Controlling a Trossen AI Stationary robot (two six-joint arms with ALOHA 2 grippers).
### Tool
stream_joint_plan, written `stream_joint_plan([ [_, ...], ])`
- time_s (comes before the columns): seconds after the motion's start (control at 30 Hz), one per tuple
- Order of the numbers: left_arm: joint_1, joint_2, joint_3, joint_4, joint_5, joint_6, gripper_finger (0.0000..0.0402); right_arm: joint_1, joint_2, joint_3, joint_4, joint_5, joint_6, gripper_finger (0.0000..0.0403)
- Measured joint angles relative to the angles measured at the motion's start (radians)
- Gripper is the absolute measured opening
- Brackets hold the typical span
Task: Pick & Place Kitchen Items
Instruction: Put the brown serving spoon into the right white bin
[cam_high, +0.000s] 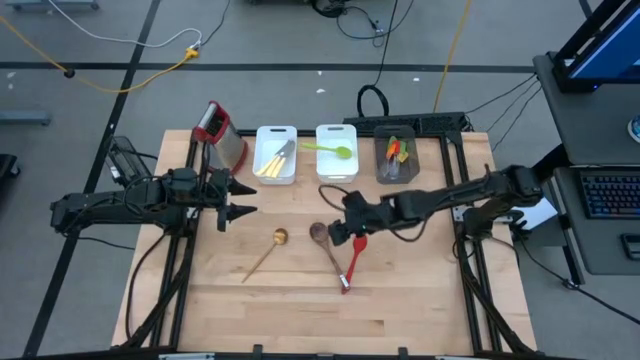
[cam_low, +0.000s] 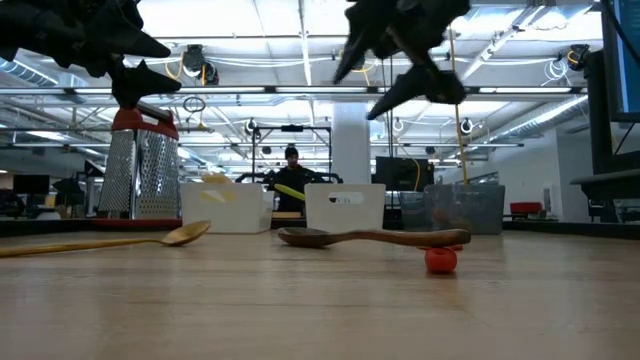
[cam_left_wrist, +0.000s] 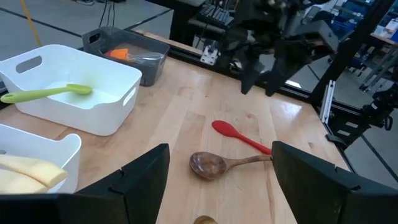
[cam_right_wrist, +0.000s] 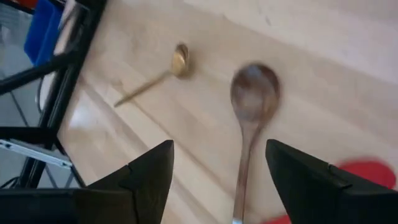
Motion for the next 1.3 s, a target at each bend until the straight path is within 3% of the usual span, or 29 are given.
stream_joint_plan([
  [0.27,0.0,0.0,0.0,-0.001,0.0,0.0,0.0285,0.084,-0.005,0.0,-0.047,0.024,0.081,0.0249],
  [0.47,0.0,0.0,0.0,-0.001,0.0,0.0,0.0285,0.105,0.035,0.0,0.0,0.017,0.006,0.0249],
  [0.7,0.0,0.0,0.0,-0.002,0.0,0.0,0.0285,0.071,0.123,-0.002,0.066,-0.14,-0.073,0.0249],
  [1.3,0.0,0.0,0.0,-0.007,0.0,-0.001,0.0285,0.017,0.155,-0.001,0.129,-0.109,-0.073,0.0249],
])
